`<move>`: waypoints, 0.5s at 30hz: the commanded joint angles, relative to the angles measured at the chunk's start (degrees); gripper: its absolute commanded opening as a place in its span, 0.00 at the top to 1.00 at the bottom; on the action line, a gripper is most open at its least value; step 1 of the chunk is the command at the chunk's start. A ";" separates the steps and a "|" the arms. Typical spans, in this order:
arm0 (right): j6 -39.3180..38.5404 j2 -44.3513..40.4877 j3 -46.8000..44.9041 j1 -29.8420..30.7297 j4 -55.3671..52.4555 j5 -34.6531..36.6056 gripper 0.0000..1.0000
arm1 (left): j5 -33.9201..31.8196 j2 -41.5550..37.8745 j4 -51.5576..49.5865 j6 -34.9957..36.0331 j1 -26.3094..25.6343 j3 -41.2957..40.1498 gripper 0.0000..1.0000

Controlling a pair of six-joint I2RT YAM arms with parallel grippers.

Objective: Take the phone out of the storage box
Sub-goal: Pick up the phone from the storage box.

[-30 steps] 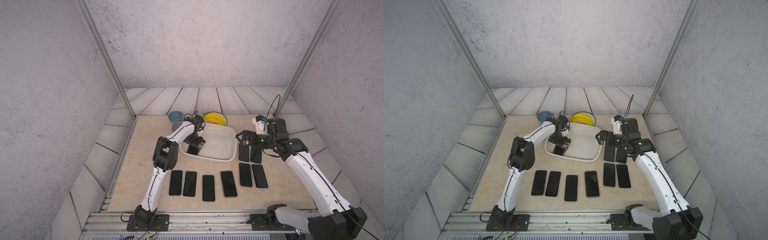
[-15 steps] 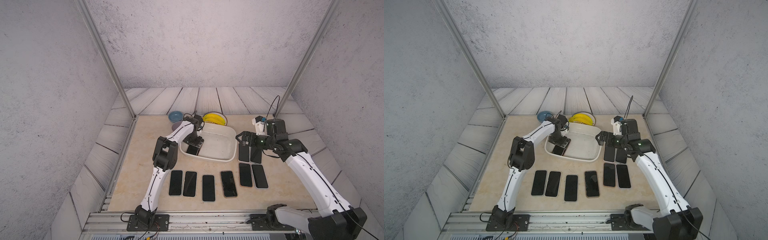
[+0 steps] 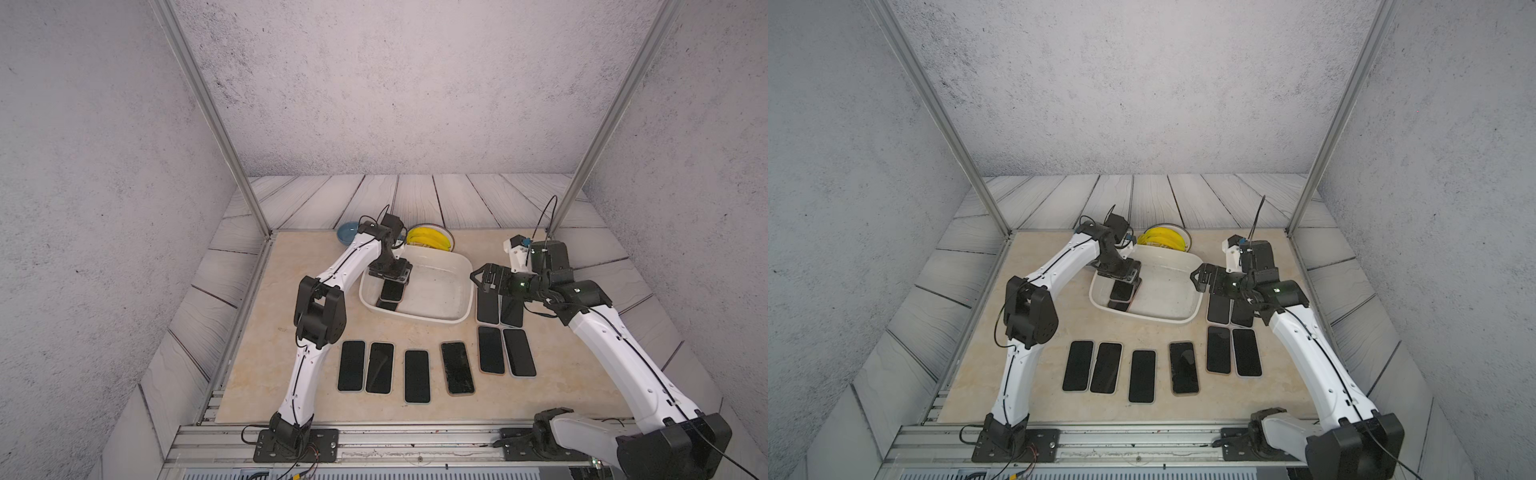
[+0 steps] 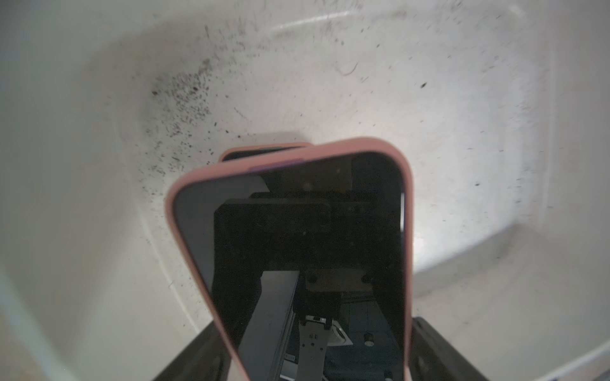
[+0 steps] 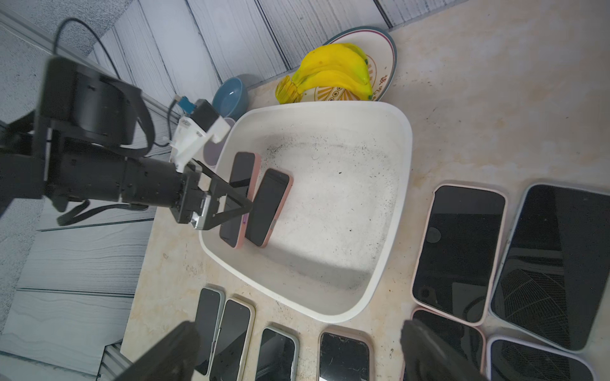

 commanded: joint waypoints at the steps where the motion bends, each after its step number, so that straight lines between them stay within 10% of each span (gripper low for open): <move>1: 0.78 -0.13 0.80 0.42 1.29 -0.87 0.00 | 4.03 -4.18 0.81 -2.74 0.15 -0.36 0.42; 15: 0.11 9.96 6.50 7.43 6.18 -1.65 0.00 | 1.87 -23.49 -0.15 -2.93 4.40 -17.43 0.40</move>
